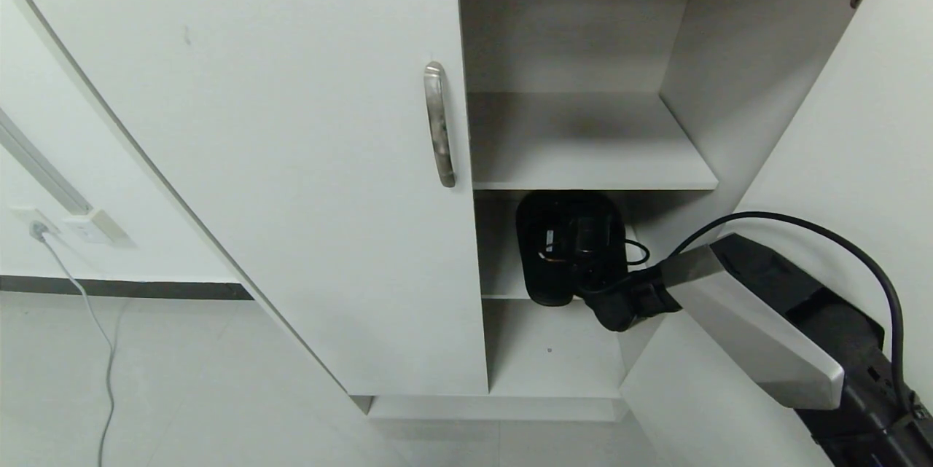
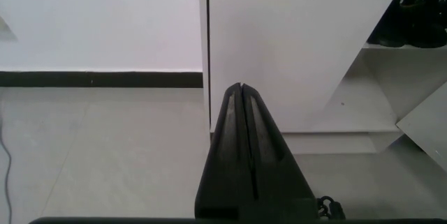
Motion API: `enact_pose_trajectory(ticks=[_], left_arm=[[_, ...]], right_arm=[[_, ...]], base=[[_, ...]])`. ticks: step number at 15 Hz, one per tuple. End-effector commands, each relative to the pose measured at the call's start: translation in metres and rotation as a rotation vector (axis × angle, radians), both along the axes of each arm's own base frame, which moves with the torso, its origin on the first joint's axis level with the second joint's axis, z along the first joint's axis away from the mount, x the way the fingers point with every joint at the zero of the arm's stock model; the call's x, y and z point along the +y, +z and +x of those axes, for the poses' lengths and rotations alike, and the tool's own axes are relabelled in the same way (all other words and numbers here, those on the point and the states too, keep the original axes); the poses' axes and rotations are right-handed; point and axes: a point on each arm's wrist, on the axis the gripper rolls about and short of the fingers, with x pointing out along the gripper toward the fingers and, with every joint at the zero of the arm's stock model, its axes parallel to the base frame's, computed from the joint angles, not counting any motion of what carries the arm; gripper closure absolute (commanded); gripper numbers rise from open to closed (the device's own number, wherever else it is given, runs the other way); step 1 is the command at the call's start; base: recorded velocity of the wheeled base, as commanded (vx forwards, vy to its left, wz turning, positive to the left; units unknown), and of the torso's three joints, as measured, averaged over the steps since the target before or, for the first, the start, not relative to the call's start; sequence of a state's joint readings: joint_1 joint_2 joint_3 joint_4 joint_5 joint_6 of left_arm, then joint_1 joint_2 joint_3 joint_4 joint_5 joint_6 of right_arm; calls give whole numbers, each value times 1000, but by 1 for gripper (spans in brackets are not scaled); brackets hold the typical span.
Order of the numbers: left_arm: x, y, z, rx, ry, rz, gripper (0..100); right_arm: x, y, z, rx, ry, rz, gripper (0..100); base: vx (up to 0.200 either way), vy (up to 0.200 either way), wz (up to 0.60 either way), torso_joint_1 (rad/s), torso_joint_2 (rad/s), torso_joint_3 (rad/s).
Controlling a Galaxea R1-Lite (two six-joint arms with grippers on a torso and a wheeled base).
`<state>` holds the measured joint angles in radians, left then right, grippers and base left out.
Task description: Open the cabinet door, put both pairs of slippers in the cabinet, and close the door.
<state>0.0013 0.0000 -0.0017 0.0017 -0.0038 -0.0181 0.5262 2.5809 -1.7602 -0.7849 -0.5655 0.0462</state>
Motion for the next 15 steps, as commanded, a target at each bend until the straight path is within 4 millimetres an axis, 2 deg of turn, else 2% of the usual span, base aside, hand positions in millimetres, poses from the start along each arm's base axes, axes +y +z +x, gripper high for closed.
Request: enact_pose_trajectory(ticks=[1, 4, 5, 9, 15], left_arm=[[0, 0, 0, 2, -1, 0, 100], [0, 0, 0, 2, -2, 0, 100], [0, 0, 0, 2, -2, 0, 100], [0, 0, 0, 2, -2, 0, 100], [0, 0, 0, 2, -4, 0, 100]], right_arm=[[-2, -7, 5, 2, -8, -1, 100], [-1, -9, 6, 5, -7, -3, 100], [-1, -10, 5, 8, -7, -3, 0], [0, -1, -12, 15, 4, -6, 0], [2, 27, -62, -3, 61, 5, 0]], base=[[0, 0, 0, 0, 0, 0], [0, 0, 0, 0, 0, 0], [0, 0, 0, 0, 0, 0], [0, 0, 0, 0, 0, 0], [0, 0, 0, 0, 0, 0]])
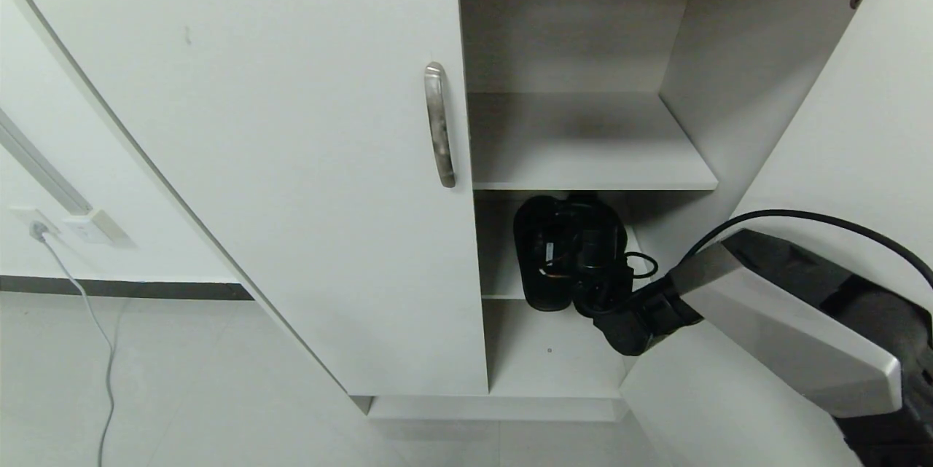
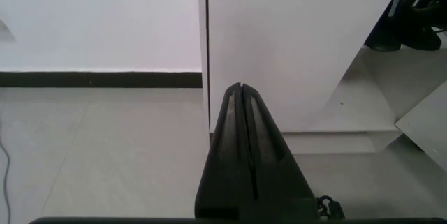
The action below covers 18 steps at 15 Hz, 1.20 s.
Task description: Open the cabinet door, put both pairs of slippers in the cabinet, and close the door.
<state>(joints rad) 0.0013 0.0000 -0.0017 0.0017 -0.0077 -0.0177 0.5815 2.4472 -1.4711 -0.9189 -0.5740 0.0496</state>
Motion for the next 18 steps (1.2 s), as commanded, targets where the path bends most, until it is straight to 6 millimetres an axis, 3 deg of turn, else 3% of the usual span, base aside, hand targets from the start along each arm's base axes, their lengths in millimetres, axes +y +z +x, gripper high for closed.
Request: enact_pose_trajectory(ticks=[1, 9, 11, 16, 18], left_arm=[[0, 0, 0, 2, 0, -1, 100], [0, 0, 0, 2, 0, -1, 100], [0, 0, 0, 2, 0, -1, 100], [0, 0, 0, 2, -1, -1, 100], [0, 0, 0, 2, -1, 1, 100]], right_arm=[[-4, 26, -25, -21, 20, 13, 0], [-16, 24, -140, 75, 176, -54, 0], [-12, 20, -151, 81, 202, -63, 0], [-9, 20, -153, 75, 210, -60, 0], [-9, 19, -155, 79, 213, -66, 0]], base=[[0, 0, 0, 0, 0, 0], [0, 0, 0, 0, 0, 0], [0, 0, 0, 0, 0, 0], [0, 0, 0, 0, 0, 0], [-200, 0, 0, 7, 2, 0]])
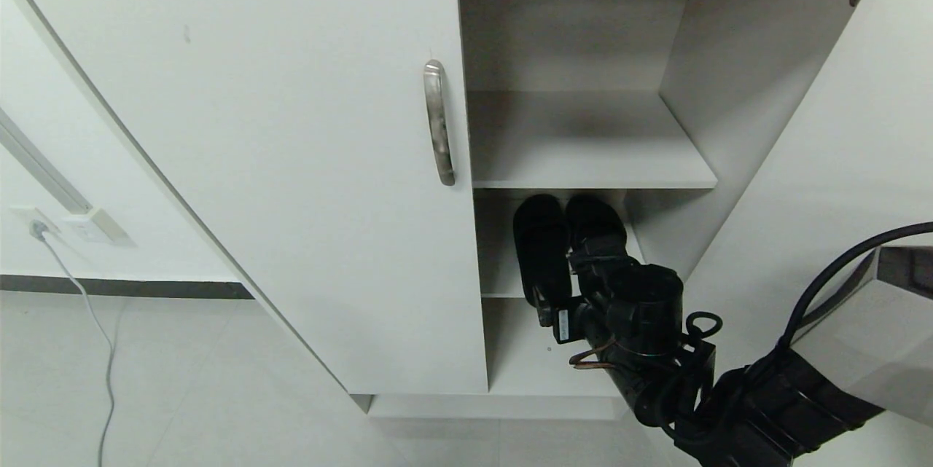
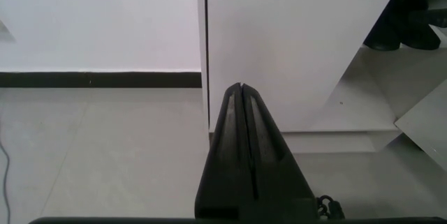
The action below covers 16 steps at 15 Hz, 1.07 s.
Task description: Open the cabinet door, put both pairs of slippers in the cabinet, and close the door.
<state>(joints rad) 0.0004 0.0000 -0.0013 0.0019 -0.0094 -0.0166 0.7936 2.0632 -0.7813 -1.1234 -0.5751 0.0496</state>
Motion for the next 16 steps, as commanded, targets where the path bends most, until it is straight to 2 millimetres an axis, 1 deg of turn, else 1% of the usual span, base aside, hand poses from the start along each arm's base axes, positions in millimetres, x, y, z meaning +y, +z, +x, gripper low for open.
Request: enact_pose_trajectory(ticks=[1, 2, 9, 16], left_arm=[[0, 0, 0, 1, 0, 0, 100], [0, 0, 0, 1, 1, 0, 100], [0, 0, 0, 1, 4, -2, 100], [0, 0, 0, 1, 3, -2, 100]], right_arm=[[0, 0, -2, 2, 4, -2, 0], [0, -1, -3, 6, 6, -7, 0], [2, 2, -7, -1, 17, -5, 0], [-4, 5, -11, 1, 14, -7, 0]], base=[[-200, 0, 0, 2, 2, -7], [-200, 0, 0, -2, 2, 2], [0, 0, 0, 0, 0, 0], [0, 0, 0, 1, 1, 16]])
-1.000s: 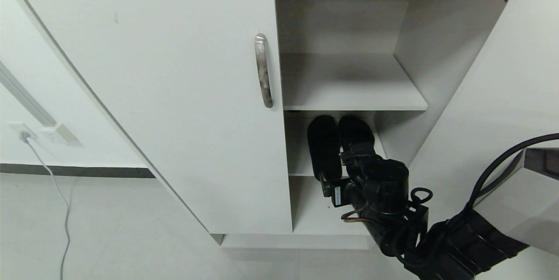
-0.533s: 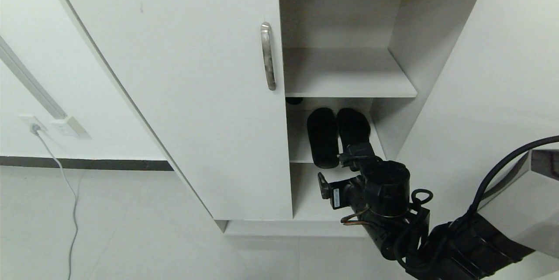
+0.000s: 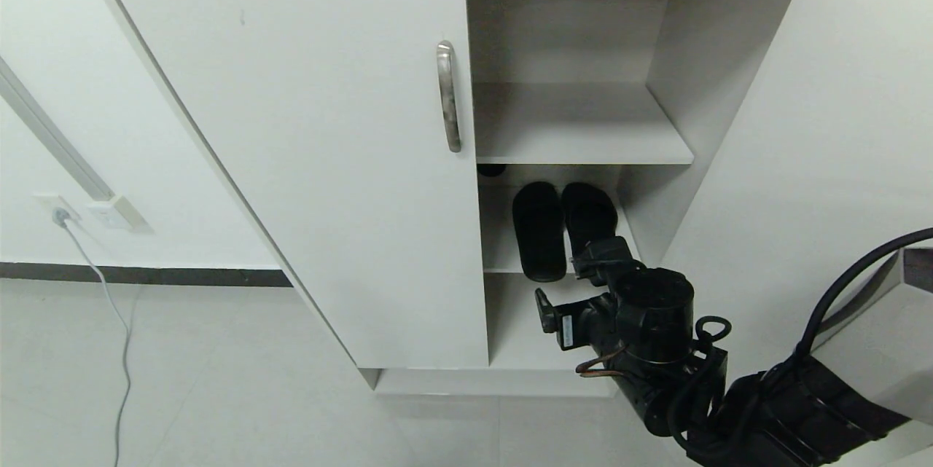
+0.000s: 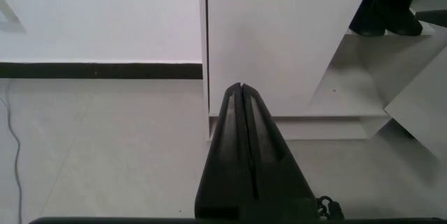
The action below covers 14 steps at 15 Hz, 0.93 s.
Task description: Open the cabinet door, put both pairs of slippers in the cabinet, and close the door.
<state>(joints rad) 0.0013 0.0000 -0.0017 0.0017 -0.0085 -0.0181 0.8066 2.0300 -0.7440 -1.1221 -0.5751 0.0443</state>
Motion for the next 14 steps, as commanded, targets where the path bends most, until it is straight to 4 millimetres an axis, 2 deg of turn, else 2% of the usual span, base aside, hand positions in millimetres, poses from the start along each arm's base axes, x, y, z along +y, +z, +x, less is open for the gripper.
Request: enact_pose_trajectory(ticks=[1, 8, 14], left_arm=[[0, 0, 0, 2, 0, 0, 100], [0, 0, 0, 1, 3, 10, 100], [0, 0, 0, 1, 0, 10, 100]], right_arm=[[-1, 1, -1, -2, 0, 2, 0], [-2, 2, 1, -3, -8, 3, 0], [-4, 0, 3, -2, -17, 2, 0]], base=[[0, 0, 0, 2, -2, 163], [0, 0, 0, 3, 2, 194], [0, 0, 0, 2, -1, 24]])
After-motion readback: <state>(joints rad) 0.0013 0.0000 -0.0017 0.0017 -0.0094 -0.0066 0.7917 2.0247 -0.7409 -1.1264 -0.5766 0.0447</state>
